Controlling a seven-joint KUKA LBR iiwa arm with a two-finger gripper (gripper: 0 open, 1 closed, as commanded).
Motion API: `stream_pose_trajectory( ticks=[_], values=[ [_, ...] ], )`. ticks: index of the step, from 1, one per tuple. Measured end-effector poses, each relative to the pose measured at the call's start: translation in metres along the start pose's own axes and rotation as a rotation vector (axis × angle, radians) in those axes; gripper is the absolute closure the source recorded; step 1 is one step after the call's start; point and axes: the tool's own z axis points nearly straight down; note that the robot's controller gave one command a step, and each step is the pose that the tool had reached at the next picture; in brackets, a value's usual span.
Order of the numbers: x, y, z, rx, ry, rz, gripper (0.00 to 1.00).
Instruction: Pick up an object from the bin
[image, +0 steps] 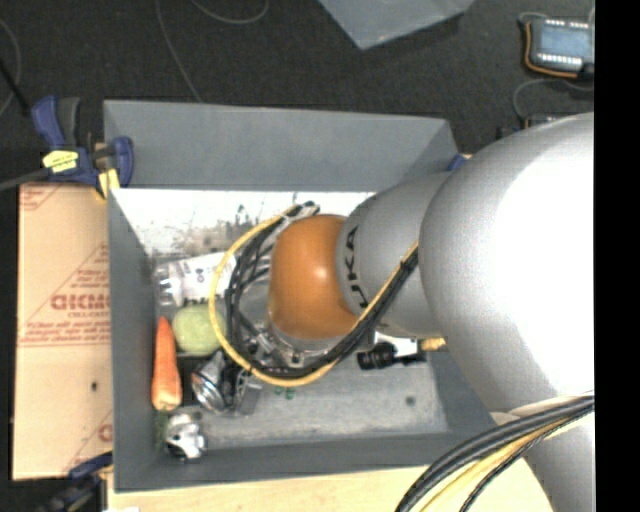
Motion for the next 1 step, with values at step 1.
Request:
stream_pose_trajectory(
  ticks=[1],
  values=[
    [-0.0004,0.0007,-0.0069,0.000,0.002,-0.009,1.00]
  ],
)
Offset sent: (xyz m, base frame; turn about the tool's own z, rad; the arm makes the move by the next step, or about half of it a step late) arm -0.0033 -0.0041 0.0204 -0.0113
